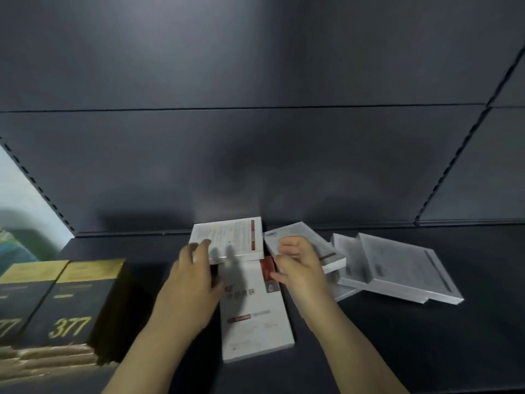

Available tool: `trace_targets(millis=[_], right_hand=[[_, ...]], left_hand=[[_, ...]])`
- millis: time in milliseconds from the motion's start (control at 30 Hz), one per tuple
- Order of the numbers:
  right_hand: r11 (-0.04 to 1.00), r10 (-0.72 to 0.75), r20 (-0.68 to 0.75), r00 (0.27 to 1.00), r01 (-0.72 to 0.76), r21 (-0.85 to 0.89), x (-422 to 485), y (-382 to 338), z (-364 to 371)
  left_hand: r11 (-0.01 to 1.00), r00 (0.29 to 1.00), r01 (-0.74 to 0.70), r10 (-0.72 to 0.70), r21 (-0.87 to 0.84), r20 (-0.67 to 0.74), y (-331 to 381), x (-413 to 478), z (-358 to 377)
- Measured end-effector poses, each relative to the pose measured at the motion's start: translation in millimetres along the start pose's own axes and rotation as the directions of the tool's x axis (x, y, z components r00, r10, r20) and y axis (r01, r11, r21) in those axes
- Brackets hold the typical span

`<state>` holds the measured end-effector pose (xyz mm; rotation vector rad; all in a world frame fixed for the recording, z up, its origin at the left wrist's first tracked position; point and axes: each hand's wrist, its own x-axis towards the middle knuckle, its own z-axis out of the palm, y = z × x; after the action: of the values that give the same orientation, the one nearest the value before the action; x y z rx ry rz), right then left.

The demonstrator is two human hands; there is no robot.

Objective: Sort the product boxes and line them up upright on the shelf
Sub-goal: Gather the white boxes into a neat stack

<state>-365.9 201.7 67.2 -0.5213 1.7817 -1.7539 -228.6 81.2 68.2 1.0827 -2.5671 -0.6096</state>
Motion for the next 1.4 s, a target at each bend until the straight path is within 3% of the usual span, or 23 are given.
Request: trace_targets(millis=[67, 167, 233, 267, 333, 400, 467, 633, 767, 933, 1033, 1100, 1167, 1233, 1300, 1400], right_hand=[[1.0, -0.002, -0.011, 1.0, 0.003, 0.021, 8, -3, -21], [0.994, -0.062, -0.025, 0.998, 0.06, -0.095, 16, -3, -43], [0.954, -0.087, 0.03, 0.996, 0.092, -0.286, 18, -4, -54], [0.865, -0.105, 0.081, 0.991, 0.131, -0.483, 19, -4, -61], [0.54, -0.066, 0.202, 0.977, 0.205, -0.816, 22, -1, -77], [0.336, 0.036, 0.292, 0.956, 0.263, -0.904, 26, 4, -89], [0.28, 0.01, 0.327, 0.945, 0.311, -0.908, 29, 14, -95], [0.429, -0.356, 0.219, 0.908, 0.367, -0.825, 35, 30, -97], [0.523, -0.522, 0.085, 0.849, 0.397, -0.754, 31, 11, -99], [0.868, -0.408, -0.196, 0.892, 0.312, -0.386, 17, -32, -105], [0.937, -0.34, -0.249, 0.907, 0.302, -0.178, 15, -44, -108], [0.958, -0.287, -0.26, 0.922, 0.273, -0.088, 15, -46, -107], [0.969, -0.246, -0.275, 0.929, 0.245, -0.037, 16, -47, -105], [0.969, -0.238, -0.288, 0.927, 0.246, -0.011, 17, -50, -103], [0.964, -0.247, -0.309, 0.918, 0.266, 0.018, 19, -54, -103], [0.964, -0.204, -0.326, 0.923, 0.248, 0.098, 23, -55, -104]], left_hand=[[0.975, 0.998, -0.038, 0.028, 0.221, 0.049, 7, 12, 29], [0.95, 0.994, -0.055, 0.022, 0.307, 0.111, 3, 35, 52], [0.924, 0.996, 0.008, -0.043, 0.381, 0.083, 2, 50, 54], [0.899, 0.995, 0.029, -0.066, 0.438, 0.069, 3, 57, 53], [0.861, 0.994, 0.008, -0.063, 0.509, 0.09, 5, 71, 50], [0.885, 0.986, -0.024, -0.057, 0.465, 0.159, 10, 80, 48], [0.889, 0.959, -0.077, -0.058, 0.452, 0.278, 16, 84, 47], [0.812, 0.922, -0.223, -0.005, 0.54, 0.388, 19, 96, 47], [0.721, 0.885, -0.324, 0.003, 0.612, 0.465, 9, 101, 42], [0.778, 0.905, -0.299, 0.047, 0.552, 0.423, 2, 103, 34], [0.804, 0.964, -0.207, 0.073, 0.557, 0.254, 5, 97, 19], [0.817, 0.987, -0.156, 0.157, 0.555, 0.046, 6, 93, 6], [0.905, 0.966, -0.124, 0.204, 0.406, -0.158, 5, 90, -4], [0.972, 0.948, -0.103, 0.16, 0.212, -0.275, 6, 85, -10], [0.995, 0.952, -0.06, 0.032, -0.082, -0.305, 11, 77, -17], [0.877, 0.97, 0.003, -0.119, -0.481, -0.213, 14, 59, -19]])
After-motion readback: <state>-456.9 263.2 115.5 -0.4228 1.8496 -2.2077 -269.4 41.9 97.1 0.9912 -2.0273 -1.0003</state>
